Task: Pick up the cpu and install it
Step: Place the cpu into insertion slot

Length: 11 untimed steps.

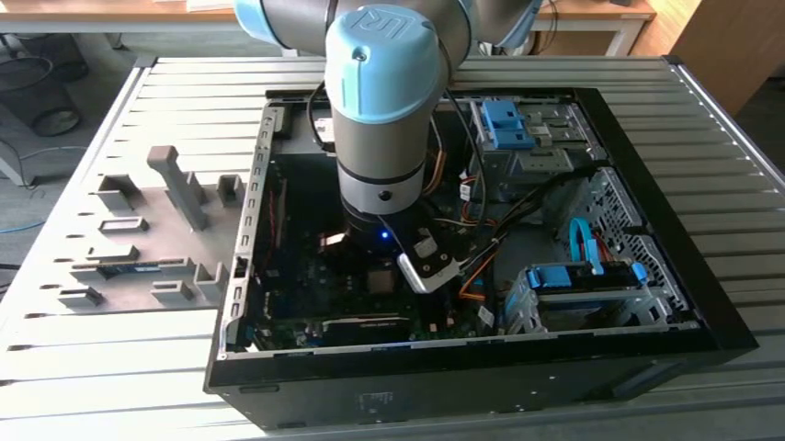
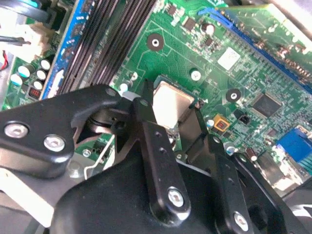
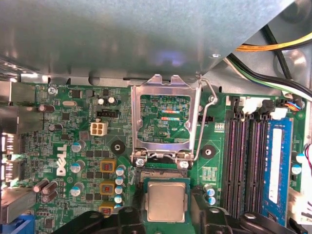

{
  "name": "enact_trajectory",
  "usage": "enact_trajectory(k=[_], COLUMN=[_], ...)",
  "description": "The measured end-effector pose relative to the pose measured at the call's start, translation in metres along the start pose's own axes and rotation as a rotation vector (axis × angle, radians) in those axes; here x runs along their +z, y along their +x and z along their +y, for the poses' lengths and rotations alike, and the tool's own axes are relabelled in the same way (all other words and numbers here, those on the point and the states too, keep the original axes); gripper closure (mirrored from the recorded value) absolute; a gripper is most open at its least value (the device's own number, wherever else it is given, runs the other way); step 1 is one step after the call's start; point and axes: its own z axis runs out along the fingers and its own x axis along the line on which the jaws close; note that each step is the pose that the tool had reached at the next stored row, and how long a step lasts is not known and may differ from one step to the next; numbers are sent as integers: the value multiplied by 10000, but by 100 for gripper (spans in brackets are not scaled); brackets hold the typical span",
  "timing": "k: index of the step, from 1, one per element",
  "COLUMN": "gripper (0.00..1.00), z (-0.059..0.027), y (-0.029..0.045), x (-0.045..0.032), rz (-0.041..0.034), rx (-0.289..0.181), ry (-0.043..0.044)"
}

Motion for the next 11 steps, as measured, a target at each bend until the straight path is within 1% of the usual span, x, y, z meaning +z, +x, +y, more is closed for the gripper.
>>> enact_trajectory(k=[11], gripper=[55], z=[0], y=[0], x=[1], rz=[-1], rx=[0], ry=[-3])
